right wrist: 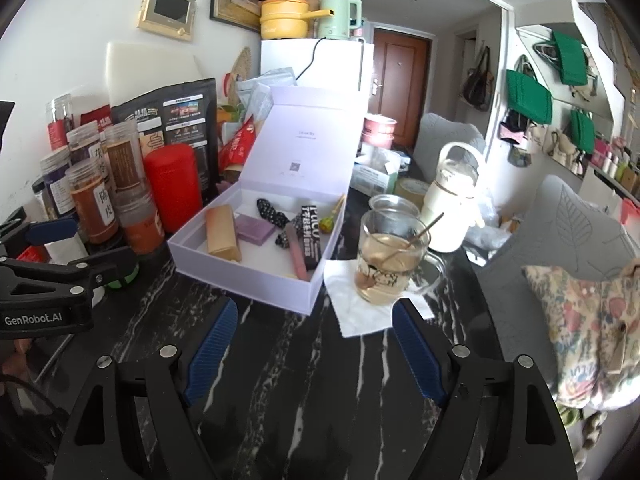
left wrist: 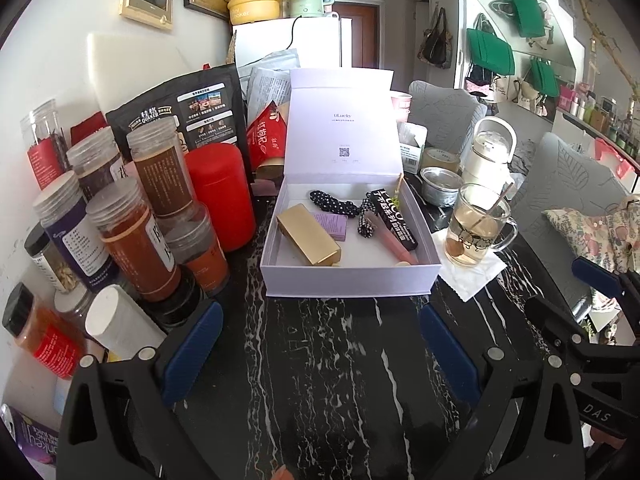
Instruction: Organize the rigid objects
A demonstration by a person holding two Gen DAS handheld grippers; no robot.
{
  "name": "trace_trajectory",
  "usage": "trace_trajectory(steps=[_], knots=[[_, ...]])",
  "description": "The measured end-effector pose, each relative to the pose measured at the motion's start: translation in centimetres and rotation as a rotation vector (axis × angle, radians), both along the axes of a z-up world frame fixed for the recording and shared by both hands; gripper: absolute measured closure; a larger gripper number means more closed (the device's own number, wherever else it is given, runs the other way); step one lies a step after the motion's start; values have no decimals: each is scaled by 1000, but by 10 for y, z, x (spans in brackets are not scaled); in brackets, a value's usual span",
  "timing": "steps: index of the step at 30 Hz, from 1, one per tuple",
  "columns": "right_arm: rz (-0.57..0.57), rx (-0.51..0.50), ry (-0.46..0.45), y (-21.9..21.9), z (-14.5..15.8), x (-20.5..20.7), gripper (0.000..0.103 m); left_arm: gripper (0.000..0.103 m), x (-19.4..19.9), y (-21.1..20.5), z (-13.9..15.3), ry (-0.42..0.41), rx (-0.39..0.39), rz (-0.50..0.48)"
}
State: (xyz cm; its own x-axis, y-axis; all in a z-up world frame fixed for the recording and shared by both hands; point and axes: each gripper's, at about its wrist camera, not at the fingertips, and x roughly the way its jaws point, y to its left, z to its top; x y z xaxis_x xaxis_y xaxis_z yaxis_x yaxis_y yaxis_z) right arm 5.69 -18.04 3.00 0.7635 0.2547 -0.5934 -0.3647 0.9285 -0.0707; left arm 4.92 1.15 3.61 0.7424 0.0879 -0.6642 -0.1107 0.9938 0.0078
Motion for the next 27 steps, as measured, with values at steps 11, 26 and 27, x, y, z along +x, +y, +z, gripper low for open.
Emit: trace_trajectory(steps=[11,26,27], knots=[[-26,-8,8,-1,-9,-12,22,2,-7,0,-10,3,13,4],[-23,-6,5,1,-8,-11,22,2,-6,0,-11,7,12,-6],[-23,-7,5,1,-8,-11,22,2,-6,-1,-11,7,12,-6]])
